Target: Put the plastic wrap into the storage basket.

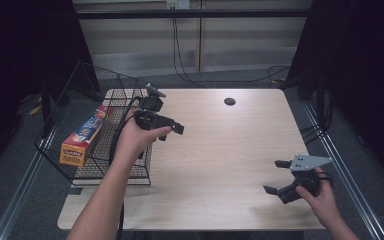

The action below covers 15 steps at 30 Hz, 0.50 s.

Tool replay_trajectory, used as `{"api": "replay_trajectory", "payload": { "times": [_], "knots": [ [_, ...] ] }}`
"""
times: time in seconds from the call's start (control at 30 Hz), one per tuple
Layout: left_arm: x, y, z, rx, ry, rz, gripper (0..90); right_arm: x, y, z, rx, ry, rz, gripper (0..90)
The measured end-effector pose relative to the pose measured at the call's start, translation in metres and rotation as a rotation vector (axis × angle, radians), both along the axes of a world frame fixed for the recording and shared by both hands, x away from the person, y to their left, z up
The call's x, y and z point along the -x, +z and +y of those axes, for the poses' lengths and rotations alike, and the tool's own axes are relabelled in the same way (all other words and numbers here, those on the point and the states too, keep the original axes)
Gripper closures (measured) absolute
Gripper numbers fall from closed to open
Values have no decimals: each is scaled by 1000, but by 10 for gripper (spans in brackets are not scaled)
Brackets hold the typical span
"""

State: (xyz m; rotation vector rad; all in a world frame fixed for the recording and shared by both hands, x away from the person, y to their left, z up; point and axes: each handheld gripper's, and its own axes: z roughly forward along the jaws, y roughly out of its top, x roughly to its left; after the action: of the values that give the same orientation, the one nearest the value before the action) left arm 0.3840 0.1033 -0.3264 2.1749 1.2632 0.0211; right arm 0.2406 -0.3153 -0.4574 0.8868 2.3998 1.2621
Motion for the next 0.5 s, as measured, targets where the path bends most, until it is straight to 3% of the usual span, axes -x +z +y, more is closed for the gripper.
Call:
{"api": "replay_trajectory", "payload": {
  "times": [0.5],
  "knots": [
    [15, -31, -19, -1, -90, -9, 116, 0, -2, 1, 10, 1, 4, 16]
  ]
}}
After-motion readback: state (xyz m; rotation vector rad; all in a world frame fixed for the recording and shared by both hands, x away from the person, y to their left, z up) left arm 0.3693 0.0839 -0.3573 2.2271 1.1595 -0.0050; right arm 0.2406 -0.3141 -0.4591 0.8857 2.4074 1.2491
